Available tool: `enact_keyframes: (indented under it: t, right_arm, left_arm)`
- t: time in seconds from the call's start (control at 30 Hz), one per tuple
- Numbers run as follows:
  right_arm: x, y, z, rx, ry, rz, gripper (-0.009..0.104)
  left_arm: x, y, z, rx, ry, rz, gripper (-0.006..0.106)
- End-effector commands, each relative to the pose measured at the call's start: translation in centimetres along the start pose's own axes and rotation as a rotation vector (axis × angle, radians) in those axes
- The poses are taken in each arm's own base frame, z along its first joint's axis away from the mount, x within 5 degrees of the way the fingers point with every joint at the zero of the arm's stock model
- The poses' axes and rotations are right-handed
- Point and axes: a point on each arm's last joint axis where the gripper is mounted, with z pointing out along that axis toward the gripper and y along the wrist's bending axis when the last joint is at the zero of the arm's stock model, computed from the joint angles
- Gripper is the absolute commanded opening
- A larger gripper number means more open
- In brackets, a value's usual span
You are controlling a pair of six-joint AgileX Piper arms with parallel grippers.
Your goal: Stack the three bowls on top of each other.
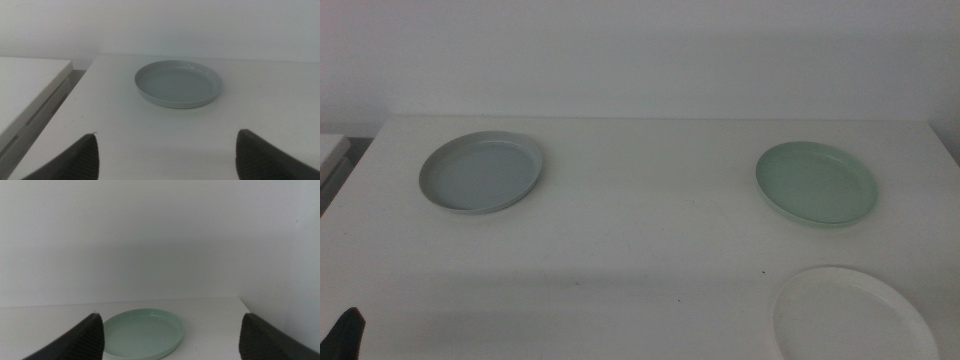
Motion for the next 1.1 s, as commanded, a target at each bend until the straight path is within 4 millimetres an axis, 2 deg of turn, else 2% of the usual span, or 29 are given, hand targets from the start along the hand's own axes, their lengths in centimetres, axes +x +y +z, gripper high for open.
enact_keyframes:
  t: [0.0, 0.3, 0.5, 0.63, 0.8, 0.97, 1.07]
  right_arm:
    - [0.0, 0.0, 0.0, 0.003, -0.006, -0.036, 0.093]
    - [0.3, 0.0, -0.1, 0.001, 0.043, -0.039, 0.093]
    - [-3.6, 0.2, 0.9, -0.003, 0.072, -0.003, 0.093]
    - [-6.8, 0.5, 3.1, -0.009, 0.244, 0.000, 0.093]
    - [-11.1, 1.0, 6.1, -0.028, 0.597, -0.002, 0.093]
    - [-13.1, 1.4, 7.8, -0.049, 0.920, 0.004, 0.093]
    - [-13.6, 1.7, 8.4, -0.069, 0.999, 0.025, 0.093]
  left_arm:
    - [-0.1, 0.0, 0.0, -0.002, -0.015, 0.004, 0.094]
    - [-0.1, 0.0, 0.0, -0.002, -0.015, 0.004, 0.094]
    - [-0.1, 0.0, 0.0, -0.002, -0.015, 0.004, 0.094]
    - [-0.1, 0.0, 0.0, -0.002, -0.015, 0.004, 0.094]
    - [-0.1, 0.0, 0.0, -0.002, -0.015, 0.004, 0.094]
    - [-0.1, 0.0, 0.0, -0.002, -0.015, 0.004, 0.094]
    - [-0.1, 0.0, 0.0, -0.002, -0.015, 0.004, 0.094]
